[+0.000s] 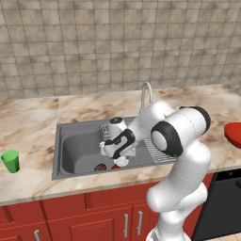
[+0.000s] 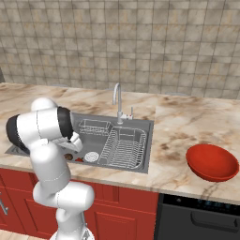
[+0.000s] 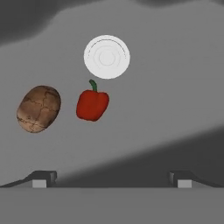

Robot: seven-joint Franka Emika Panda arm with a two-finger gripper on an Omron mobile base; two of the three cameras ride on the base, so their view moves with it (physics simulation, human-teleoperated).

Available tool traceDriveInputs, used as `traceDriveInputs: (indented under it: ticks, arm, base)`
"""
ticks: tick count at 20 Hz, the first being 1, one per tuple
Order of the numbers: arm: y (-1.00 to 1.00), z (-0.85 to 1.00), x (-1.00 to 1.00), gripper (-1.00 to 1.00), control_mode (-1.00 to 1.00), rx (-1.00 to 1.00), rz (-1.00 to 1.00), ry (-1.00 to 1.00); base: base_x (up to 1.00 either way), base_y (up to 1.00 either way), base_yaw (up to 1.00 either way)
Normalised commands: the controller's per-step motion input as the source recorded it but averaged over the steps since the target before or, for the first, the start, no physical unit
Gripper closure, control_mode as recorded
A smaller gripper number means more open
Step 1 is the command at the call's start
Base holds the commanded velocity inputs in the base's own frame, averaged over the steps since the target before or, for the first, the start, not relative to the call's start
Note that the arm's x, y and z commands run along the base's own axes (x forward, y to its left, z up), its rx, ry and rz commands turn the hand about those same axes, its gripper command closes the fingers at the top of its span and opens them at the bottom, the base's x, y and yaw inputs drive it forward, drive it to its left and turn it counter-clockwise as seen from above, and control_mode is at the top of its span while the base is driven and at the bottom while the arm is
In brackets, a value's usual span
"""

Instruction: Remove the bell pepper and potato from the sink. Then move the bowl and cup from the counter to the sink for washing.

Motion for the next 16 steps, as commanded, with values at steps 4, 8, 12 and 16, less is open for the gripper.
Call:
traceDriveInputs:
  ticks: [4, 8, 12, 16]
  arm:
    - [0.0, 0.01, 0.11, -1.0, -1.0, 0.0, 0.04, 0.05]
    - [0.03, 0.01, 0.1, -1.0, -1.0, 0.0, 0.04, 0.05]
    - [0.06, 0.03, 0.12, -1.0, -1.0, 0.0, 0.06, 0.08]
    - [0.01, 0.04, 0.15, -1.0, -1.0, 0.0, 0.06, 0.09]
  base:
    - [0.0, 0.0, 0.0]
    - [0.0, 0.0, 0.0]
    - [0.0, 0.0, 0.0]
    - [0.0, 0.0, 0.0]
